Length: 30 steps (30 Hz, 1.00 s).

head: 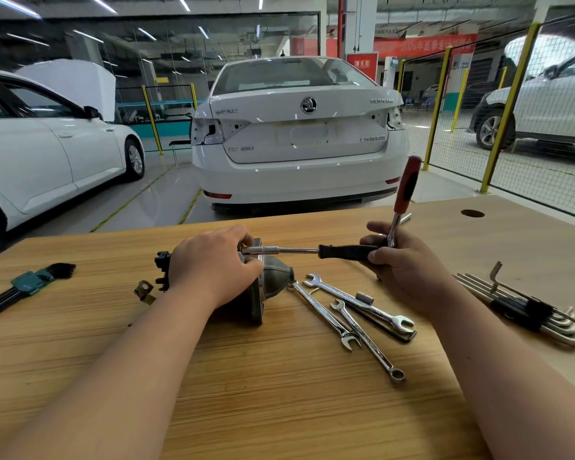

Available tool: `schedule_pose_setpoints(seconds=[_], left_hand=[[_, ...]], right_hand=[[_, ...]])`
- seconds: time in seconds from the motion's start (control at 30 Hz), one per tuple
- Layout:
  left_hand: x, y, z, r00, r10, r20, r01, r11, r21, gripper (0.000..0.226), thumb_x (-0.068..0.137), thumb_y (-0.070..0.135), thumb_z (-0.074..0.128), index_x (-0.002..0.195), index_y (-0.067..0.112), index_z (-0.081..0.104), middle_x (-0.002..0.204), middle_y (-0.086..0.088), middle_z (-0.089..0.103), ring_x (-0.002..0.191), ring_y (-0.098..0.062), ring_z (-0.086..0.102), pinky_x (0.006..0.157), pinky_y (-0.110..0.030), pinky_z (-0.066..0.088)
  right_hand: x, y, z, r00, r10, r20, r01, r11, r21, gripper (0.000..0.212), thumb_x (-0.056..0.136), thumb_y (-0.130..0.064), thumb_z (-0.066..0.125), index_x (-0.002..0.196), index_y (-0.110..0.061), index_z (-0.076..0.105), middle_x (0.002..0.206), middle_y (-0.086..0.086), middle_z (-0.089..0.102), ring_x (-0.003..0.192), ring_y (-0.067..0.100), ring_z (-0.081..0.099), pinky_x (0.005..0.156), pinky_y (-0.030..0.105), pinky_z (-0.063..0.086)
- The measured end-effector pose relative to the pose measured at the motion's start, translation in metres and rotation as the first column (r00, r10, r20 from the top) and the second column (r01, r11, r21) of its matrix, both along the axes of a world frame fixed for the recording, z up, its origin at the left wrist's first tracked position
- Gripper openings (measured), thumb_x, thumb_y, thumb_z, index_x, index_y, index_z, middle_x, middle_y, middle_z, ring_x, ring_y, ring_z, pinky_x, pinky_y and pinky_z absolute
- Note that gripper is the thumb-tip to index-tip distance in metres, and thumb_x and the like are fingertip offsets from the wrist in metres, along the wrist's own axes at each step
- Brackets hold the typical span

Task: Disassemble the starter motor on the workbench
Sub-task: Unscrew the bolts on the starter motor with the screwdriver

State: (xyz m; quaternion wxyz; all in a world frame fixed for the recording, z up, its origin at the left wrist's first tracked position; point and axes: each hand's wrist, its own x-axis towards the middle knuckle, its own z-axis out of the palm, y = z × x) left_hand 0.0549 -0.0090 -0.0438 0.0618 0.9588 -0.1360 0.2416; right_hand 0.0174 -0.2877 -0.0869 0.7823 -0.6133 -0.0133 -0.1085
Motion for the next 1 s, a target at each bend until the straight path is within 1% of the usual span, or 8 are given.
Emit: schedule_pose_setpoints(seconds=[0.2, 0.3, 0.4, 0.6, 0.7, 0.77, 0.9, 1.0], left_hand=[[-0.001, 0.000, 0.002, 1.000, -0.013, -0.026, 0.013, 1.000, 0.006, 0.018, 0.079, 0.051, 0.052, 0.091, 0.040, 0.060, 0.085, 0.018, 0.053, 0.072, -0.010, 0.045, 0.050, -0.022, 0.021], [-0.001, -0.001, 0.002, 1.000, -0.009, -0.026, 0.009, 1.000, 0.010, 0.015, 0.078, 0.051, 0.052, 0.086, 0.039, 0.058, 0.080, 0.018, 0.050, 0.070, -0.010, 0.045, 0.050, -0.023, 0.022], [-0.001, -0.001, 0.002, 1.000, -0.009, -0.021, 0.009, 1.000, 0.013, 0.014, 0.078, 0.051, 0.052, 0.081, 0.038, 0.056, 0.076, 0.017, 0.048, 0.068, -0.009, 0.044, 0.050, -0.023, 0.022], [-0.001, 0.001, 0.000, 1.000, -0.028, 0.002, 0.028, 0.999, -0.015, 0.013, 0.077, 0.050, 0.055, 0.079, 0.038, 0.053, 0.078, 0.017, 0.052, 0.067, -0.008, 0.045, 0.050, -0.023, 0.022], [-0.002, 0.002, -0.001, 1.000, -0.031, 0.003, 0.031, 0.999, -0.026, 0.014, 0.076, 0.050, 0.056, 0.076, 0.038, 0.051, 0.072, 0.019, 0.047, 0.062, -0.001, 0.038, 0.050, -0.023, 0.021], [-0.001, 0.002, -0.001, 0.999, -0.038, -0.006, 0.037, 0.998, -0.048, 0.013, 0.076, 0.049, 0.057, 0.078, 0.039, 0.050, 0.076, 0.020, 0.047, 0.063, 0.000, 0.038, 0.051, -0.022, 0.020], [0.001, 0.000, 0.001, 0.999, -0.020, -0.038, 0.018, 0.999, -0.051, 0.019, 0.076, 0.049, 0.057, 0.088, 0.038, 0.048, 0.092, 0.018, 0.050, 0.074, -0.008, 0.046, 0.051, -0.022, 0.020], [0.001, -0.002, 0.000, 1.000, 0.007, -0.023, -0.008, 0.998, -0.060, 0.022, 0.075, 0.049, 0.059, 0.085, 0.032, 0.050, 0.086, 0.014, 0.050, 0.071, -0.009, 0.046, 0.050, -0.023, 0.021]], right_hand=[[-0.003, 0.003, 0.005, 0.999, 0.023, 0.041, -0.028, 0.992, 0.121, 0.041, 0.088, 0.014, 0.052, 0.115, -0.016, 0.060, 0.118, 0.016, 0.065, 0.101, 0.025, 0.071, 0.078, 0.028, 0.058], [-0.005, 0.004, 0.005, 0.999, -0.030, 0.023, 0.030, 1.000, 0.000, 0.025, 0.093, -0.002, 0.058, 0.112, -0.017, 0.060, 0.116, 0.018, 0.065, 0.100, 0.026, 0.071, 0.078, 0.030, 0.058], [-0.008, 0.008, 0.006, 0.995, -0.102, 0.016, 0.103, 0.975, -0.195, 0.014, 0.099, -0.024, 0.054, 0.108, -0.015, 0.060, 0.101, 0.017, 0.071, 0.083, 0.025, 0.075, 0.063, 0.028, 0.058], [-0.011, 0.014, 0.012, 0.937, -0.247, -0.248, 0.170, 0.940, -0.297, 0.054, 0.101, -0.057, 0.028, 0.100, -0.009, 0.054, 0.051, 0.008, 0.063, 0.038, 0.020, 0.057, 0.037, 0.023, 0.045], [-0.009, 0.015, 0.012, 0.902, -0.304, -0.307, 0.166, 0.900, -0.403, 0.057, 0.102, -0.055, 0.028, 0.086, -0.008, 0.056, 0.042, 0.001, 0.052, 0.032, 0.014, 0.045, 0.034, 0.022, 0.037], [-0.008, 0.013, 0.013, 0.914, -0.291, -0.284, 0.183, 0.918, -0.353, 0.047, 0.102, -0.049, 0.036, 0.089, -0.009, 0.059, 0.045, 0.000, 0.052, 0.035, 0.014, 0.043, 0.036, 0.024, 0.037], [-0.010, 0.006, 0.011, 0.976, -0.161, -0.149, 0.127, 0.969, -0.213, 0.026, 0.104, -0.030, 0.045, 0.119, -0.020, 0.063, 0.073, 0.007, 0.061, 0.053, 0.015, 0.055, 0.050, 0.027, 0.048], [-0.011, 0.005, 0.009, 0.994, -0.089, -0.065, 0.080, 0.987, -0.140, 0.028, 0.100, -0.010, 0.049, 0.113, -0.028, 0.065, 0.099, 0.012, 0.066, 0.074, 0.018, 0.070, 0.064, 0.027, 0.056]])
